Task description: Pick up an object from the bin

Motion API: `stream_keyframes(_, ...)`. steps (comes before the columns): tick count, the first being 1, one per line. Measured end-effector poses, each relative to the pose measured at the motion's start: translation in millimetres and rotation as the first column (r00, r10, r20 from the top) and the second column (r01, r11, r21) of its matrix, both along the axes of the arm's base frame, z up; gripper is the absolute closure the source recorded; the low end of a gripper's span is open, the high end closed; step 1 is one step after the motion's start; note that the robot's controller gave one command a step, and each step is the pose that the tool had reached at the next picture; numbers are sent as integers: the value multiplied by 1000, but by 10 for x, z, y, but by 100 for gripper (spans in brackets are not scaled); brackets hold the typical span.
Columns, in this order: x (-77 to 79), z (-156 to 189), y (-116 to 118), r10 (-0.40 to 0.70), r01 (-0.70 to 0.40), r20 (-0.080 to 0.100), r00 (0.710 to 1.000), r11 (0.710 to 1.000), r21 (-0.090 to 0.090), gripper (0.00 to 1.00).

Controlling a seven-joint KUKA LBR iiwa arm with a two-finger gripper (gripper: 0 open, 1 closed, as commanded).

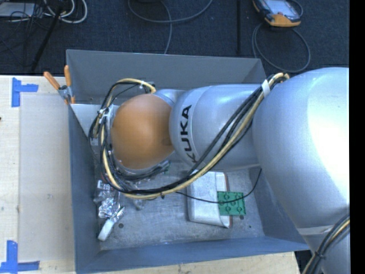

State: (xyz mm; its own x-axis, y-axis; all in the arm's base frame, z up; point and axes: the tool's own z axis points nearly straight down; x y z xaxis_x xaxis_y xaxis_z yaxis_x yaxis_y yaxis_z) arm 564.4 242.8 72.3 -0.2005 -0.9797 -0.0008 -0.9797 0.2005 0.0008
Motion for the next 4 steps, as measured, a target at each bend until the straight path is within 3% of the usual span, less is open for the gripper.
stream_keyframes(1,3,6,-1,-6,6,-1,1000,1000,0,0)
stream_keyframes(2,18,27,8,-7,7,4,1000,1000,3,100)
stream_keyframes(3,34,901,26,-12,12,8,1000,1000,4,100)
stream_keyframes(4,37,1152,42,-18,18,4,1000,1000,2,100)
